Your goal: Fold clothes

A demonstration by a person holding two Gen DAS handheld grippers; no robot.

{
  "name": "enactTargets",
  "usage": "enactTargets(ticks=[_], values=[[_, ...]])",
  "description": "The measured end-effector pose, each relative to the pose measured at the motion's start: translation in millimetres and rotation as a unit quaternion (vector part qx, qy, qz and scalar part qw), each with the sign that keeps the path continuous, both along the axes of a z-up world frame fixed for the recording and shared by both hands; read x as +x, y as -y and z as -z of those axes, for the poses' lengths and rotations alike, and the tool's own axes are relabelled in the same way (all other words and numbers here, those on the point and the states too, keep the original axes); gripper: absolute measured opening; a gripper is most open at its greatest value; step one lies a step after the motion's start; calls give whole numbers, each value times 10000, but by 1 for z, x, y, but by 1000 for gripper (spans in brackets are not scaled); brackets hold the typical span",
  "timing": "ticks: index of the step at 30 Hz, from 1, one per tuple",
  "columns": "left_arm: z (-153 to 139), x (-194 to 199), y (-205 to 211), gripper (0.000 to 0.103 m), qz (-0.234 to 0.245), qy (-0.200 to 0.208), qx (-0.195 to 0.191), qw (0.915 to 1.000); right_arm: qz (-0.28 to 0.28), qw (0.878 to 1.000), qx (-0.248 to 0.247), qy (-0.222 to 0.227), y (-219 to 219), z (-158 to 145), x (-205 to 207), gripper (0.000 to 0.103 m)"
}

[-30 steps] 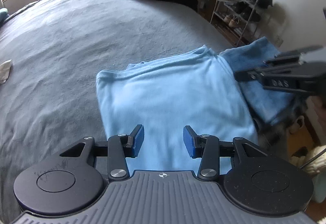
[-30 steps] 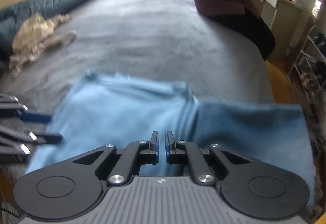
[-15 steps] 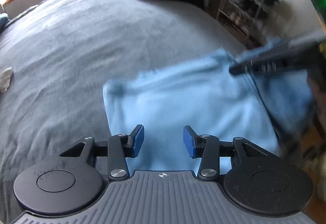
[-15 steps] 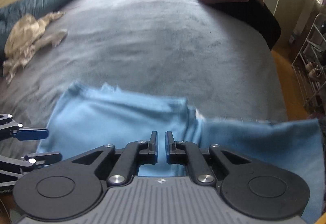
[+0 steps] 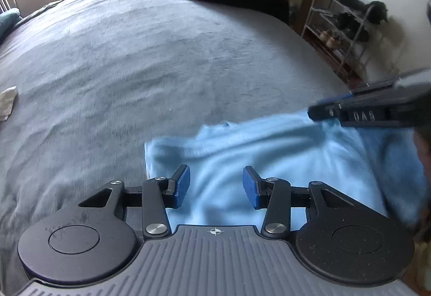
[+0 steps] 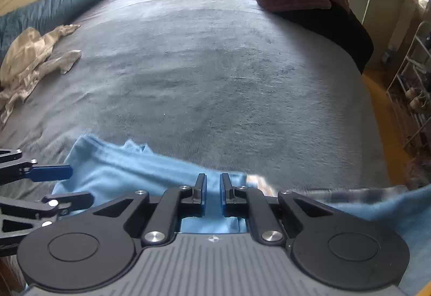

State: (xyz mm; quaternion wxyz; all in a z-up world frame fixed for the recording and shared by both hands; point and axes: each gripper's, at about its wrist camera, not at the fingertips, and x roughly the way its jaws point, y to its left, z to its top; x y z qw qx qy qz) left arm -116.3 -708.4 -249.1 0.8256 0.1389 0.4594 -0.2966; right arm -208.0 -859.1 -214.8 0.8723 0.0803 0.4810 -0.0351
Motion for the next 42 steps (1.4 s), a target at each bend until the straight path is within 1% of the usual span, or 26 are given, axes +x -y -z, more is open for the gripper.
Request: enactTargets(ticks=[2,3,4,6,9,11,12,14,15,17,19,20,22,24,26,29,30,31,32,33,35,37,38,39,41,42], values=[[14,10,5,44,-50,-120,60,9999,105,9998,6,-188,3,20,10,11],[15,11,6,44,-61,-135,88,9999,166,9994,24,-292,5,30,13,11],[13,10,7,44,-66,-127,114,9998,221,9993,76,-302,6,34,14,10],[-1,3,4,44,-4,-46,145,9999,237,9994,101,-221,7,26,10,11],[-25,-16,-17,44,4,23,79,10000,156,9998,99,63,9,-6,-9,13],[-36,-33,-33,44,20,30,109,9999,73,9998,113,178,11,-27,-27,17],[-41,-42,-42,44,40,11,70,10000,11,9998,159,149,11,-34,-36,19],[-46,-64,-56,44,100,-128,-55,9999,-136,9995,282,19,8,-40,-55,20],[-46,-74,-60,44,142,-199,-72,9997,-217,9991,353,-68,4,-40,-65,20],[-39,-96,-65,44,316,-429,24,9986,-368,9978,496,-251,-3,-39,-85,20],[-28,-119,-64,44,607,-578,145,9964,-432,9957,651,-504,-17,-26,-102,20],[-22,-130,-62,44,784,-586,223,9949,-437,9946,725,-606,-25,-19,-108,20],[-11,-144,-61,49,966,-341,366,9941,-447,9931,822,-711,-40,-5,-119,20],[-8,-145,-64,50,923,-289,363,9947,-378,9947,618,-732,-51,5,-125,20],[-17,-139,-69,50,735,-344,279,9963,-174,9957,580,-706,-53,-3,-130,20],[-35,-143,-86,50,717,-162,42,9973,20,9959,693,-580,-56,-25,-148,21],[-36,-145,-90,50,766,-160,-1,9969,47,9958,743,-526,-59,-32,-157,21],[-32,-147,-94,50,811,-212,11,9965,66,9956,783,-520,-65,-32,-165,21],[-26,-147,-95,50,848,-299,86,9959,84,9952,822,-515,-71,-33,-172,22],[-19,-145,-96,50,836,-379,102,9957,127,9947,874,-532,-78,-32,-178,22],[-8,-139,-98,53,727,-601,47,9955,377,9916,972,-759,-88,-12,-177,22],[-13,-141,-104,51,596,-713,-37,9957,651,9877,1011,-996,-95,8,-174,22],[-21,-144,-109,51,596,-624,-114,9962,843,9855,1024,-1058,-96,5,-175,22],[-30,-149,-115,52,640,-518,-195,9964,957,9843,1036,-1063,-97,-4,-178,23],[-47,-156,-127,52,647,-441,-284,9965,980,9862,948,-941,-102,-30,-191,23],[-54,-160,-134,52,609,-422,-322,9967,993,9875,820,-912,-105,-43,-200,27]])
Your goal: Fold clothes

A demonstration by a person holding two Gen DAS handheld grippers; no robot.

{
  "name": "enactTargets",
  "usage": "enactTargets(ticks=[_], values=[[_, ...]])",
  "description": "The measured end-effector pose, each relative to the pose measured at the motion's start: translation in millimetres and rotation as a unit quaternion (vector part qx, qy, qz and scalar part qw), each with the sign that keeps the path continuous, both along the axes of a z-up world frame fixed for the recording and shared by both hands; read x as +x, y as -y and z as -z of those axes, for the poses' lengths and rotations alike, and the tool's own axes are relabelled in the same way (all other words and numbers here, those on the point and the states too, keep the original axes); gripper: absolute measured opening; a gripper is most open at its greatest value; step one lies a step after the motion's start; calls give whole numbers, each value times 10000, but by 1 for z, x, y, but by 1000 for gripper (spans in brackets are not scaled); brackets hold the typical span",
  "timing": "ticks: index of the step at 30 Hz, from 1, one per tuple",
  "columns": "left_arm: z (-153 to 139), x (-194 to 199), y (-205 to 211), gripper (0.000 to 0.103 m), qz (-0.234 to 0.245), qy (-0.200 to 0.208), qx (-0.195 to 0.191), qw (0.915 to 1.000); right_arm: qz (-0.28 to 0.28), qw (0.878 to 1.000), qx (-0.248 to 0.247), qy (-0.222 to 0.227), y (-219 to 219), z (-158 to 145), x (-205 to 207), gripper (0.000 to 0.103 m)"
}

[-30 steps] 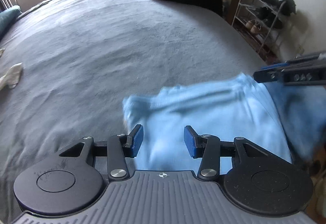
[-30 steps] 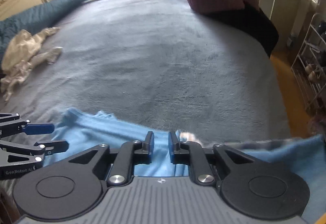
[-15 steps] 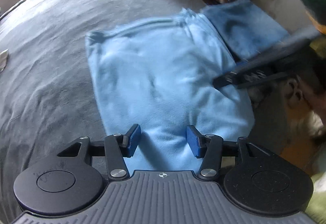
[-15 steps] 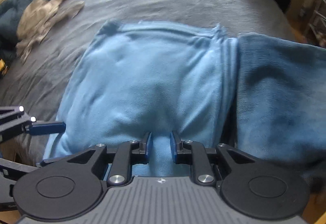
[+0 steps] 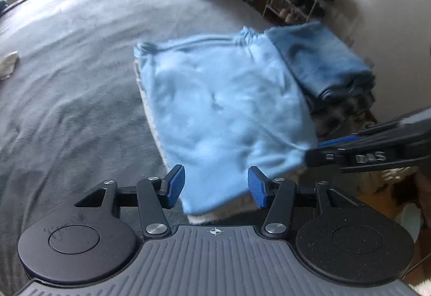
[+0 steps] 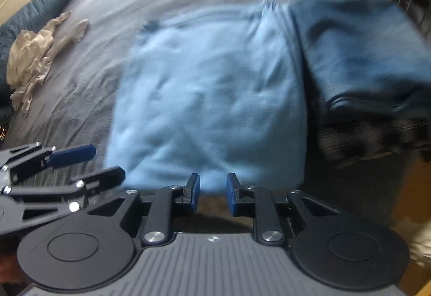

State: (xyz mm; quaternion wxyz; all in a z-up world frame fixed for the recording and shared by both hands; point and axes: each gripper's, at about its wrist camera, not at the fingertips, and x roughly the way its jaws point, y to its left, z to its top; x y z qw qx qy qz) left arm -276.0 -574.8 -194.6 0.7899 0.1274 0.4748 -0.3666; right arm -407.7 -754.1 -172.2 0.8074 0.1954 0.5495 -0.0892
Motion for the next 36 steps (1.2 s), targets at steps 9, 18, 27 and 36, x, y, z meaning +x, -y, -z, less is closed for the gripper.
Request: enactTargets(ticks=[9,18,27,36], values=[[-65,-18,-29,101,-400,210,-427,9981,517,9975,-407,-243,-30,-58,-46,42],[-87,-32,-35,103,-849,621,-157,9943,467,9953,-836,-124,-62,-84,-59,62],[-97,-32,-39,103,-1026,492,-179,9933,716,9908,-1147,10,-65,-104,-65,73],[-99,-45,-26,103,-1106,751,339,9904,820,9869,-1385,-41,-66,-111,-71,76]])
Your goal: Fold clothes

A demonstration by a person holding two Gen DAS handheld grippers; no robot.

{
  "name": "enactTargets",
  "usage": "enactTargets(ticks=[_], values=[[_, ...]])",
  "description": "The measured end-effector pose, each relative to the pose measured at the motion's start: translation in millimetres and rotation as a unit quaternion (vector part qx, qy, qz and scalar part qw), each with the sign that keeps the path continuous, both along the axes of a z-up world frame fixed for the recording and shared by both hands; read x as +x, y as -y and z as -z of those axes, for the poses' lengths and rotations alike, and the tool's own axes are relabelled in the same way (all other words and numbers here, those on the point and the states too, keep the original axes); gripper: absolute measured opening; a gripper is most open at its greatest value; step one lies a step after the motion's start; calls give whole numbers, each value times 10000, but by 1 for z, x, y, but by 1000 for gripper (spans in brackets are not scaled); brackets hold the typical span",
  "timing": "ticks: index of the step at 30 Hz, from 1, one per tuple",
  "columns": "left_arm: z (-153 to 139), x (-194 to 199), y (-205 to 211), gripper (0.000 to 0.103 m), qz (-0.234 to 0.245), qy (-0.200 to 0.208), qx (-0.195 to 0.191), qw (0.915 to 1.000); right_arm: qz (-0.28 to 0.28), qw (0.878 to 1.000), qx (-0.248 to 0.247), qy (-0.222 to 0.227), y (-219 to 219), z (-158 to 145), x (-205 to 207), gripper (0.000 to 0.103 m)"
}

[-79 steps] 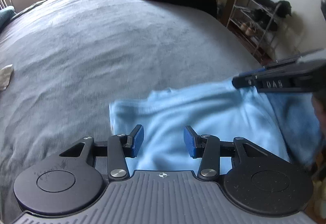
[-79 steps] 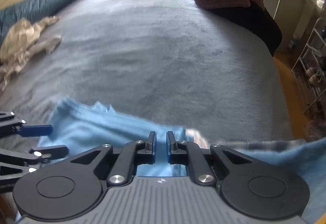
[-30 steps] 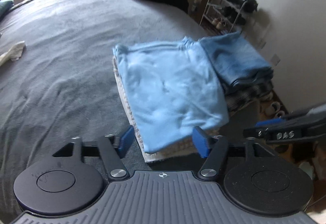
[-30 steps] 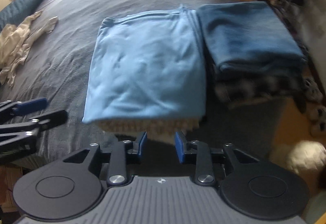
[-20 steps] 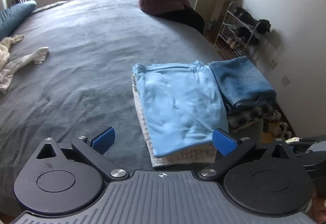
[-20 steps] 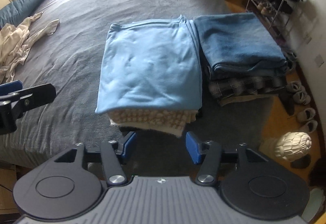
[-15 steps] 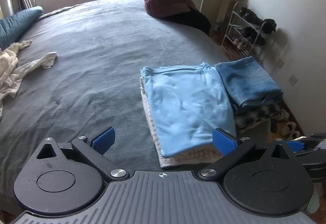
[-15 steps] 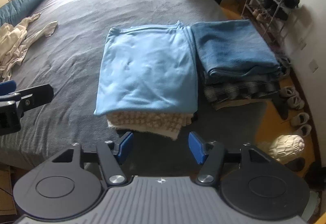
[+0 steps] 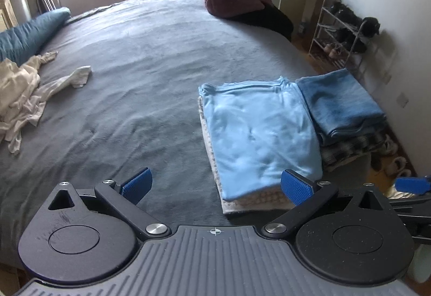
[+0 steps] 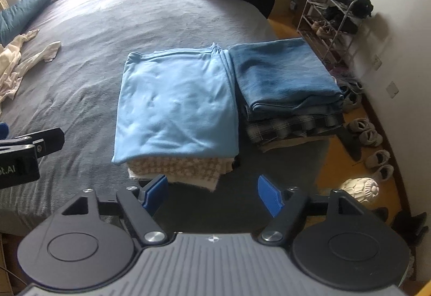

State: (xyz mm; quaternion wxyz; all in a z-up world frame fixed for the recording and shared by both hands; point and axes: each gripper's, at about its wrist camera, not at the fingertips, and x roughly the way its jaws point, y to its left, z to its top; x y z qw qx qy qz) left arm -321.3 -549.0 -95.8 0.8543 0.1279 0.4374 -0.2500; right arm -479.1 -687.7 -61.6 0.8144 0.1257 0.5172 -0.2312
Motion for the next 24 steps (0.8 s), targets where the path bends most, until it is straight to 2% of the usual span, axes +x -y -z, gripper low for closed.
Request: enactTargets(ticks=[5,7,10,13,24], values=[[1,5,-5,103,-329,-345,-191,9987,-23,9999,-93,-73,-3,-2,1,77],[3,7,-7,102,-420,-448,-220,9979,-13,9999,-122,-79,-3,-3,2,81],[6,6,-6,102,-455,-401,-37,9981,7,9998,-186,-53,-3,-6,1,87],[8,7,-5,102,-398,-535,-5,9978,8,9997,-224,-50,-3,-7,1,90],[14,8,-3,103,-490,-775,144,9957,65,9996,-237,-127,-5,-7,7,96]])
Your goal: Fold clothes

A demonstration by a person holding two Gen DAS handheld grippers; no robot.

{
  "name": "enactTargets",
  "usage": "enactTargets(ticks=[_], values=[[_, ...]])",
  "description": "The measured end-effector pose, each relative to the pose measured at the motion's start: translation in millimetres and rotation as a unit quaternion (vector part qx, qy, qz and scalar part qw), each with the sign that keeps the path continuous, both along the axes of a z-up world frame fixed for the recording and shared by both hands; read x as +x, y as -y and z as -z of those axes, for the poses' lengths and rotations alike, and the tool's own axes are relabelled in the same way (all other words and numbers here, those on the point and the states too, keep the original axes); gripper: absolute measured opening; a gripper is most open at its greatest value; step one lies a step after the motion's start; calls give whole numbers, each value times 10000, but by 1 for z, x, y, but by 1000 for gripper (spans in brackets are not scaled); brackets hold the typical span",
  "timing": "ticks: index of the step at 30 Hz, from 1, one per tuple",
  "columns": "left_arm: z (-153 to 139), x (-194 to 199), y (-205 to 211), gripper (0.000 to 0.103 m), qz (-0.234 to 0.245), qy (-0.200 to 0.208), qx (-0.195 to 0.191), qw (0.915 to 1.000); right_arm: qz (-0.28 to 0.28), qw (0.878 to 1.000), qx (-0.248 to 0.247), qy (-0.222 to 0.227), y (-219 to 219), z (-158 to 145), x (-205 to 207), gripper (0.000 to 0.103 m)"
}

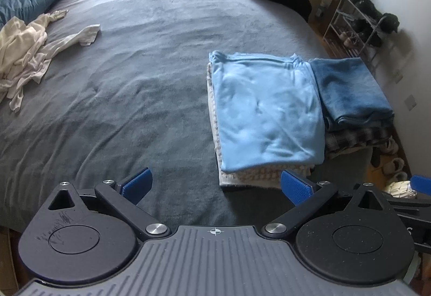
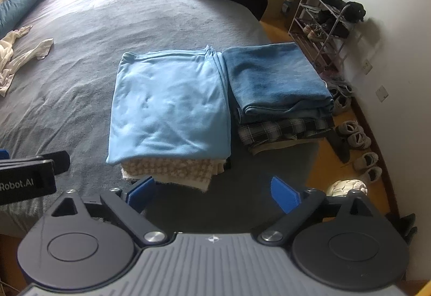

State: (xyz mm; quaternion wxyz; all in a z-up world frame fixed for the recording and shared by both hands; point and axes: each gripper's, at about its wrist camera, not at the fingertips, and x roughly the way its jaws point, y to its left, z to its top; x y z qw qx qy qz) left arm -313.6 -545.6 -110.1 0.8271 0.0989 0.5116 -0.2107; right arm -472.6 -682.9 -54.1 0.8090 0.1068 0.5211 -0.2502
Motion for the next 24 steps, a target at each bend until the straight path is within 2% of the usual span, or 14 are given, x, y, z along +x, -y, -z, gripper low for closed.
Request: enactTargets(ticks=[24], values=[[1,-1,8,103,-88,99,139,9998,100,9998,-159,-99,4,2,-2,99]])
